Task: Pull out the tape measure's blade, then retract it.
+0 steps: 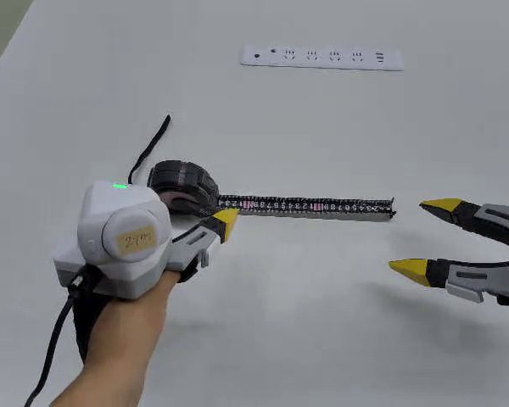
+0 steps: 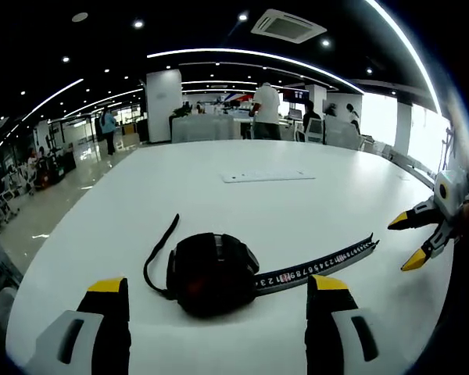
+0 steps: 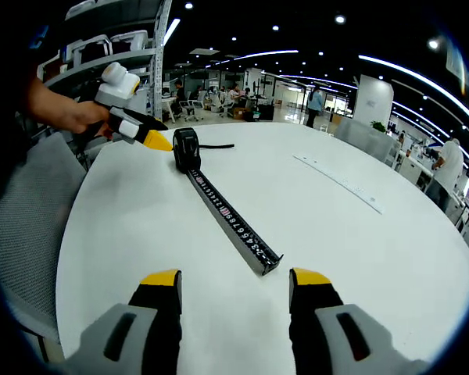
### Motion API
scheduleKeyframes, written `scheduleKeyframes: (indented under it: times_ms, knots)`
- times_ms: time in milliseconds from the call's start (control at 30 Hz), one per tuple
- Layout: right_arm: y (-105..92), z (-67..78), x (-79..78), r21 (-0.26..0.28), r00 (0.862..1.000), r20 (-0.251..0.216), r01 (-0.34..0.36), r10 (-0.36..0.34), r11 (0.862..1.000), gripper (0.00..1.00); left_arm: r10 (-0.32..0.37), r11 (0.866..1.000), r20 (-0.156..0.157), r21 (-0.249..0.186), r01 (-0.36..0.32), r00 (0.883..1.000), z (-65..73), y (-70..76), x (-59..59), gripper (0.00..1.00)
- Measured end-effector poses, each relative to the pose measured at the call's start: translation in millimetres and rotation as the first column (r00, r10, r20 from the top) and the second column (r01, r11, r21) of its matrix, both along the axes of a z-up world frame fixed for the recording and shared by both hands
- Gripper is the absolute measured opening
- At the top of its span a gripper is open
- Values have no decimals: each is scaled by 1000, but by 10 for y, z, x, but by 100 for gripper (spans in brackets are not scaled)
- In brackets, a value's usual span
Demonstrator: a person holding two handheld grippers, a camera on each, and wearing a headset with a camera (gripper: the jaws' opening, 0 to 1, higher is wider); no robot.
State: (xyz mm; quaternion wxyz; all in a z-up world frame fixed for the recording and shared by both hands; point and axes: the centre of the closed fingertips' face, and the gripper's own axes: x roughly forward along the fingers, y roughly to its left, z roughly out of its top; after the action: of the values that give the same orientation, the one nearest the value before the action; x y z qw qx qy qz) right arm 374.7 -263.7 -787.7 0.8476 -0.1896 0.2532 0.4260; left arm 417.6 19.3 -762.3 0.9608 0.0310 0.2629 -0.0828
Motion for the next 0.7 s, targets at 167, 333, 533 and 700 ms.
scheduleKeyframes:
  times_ms: [167, 333, 533, 700]
  knots:
    - [-13, -30, 91, -9, 1000, -7, -29, 29, 1000, 50, 5, 1000, -5, -1, -5, 1000, -28, -18, 55, 89]
    - [-34, -67, 191, -19, 998, -10, -56, 56, 998, 47, 26, 1000, -10, -12, -26, 1000, -53, -15, 134, 86]
    - [-39, -101, 263, -30, 996, -8, -85, 85, 996, 41, 48, 999, -16, -7, -48, 999, -103, -2, 191, 85]
    - [-30, -118, 294, -33, 995, -12, -99, 99, 995, 38, 55, 998, -24, -16, -56, 998, -125, -11, 209, 82]
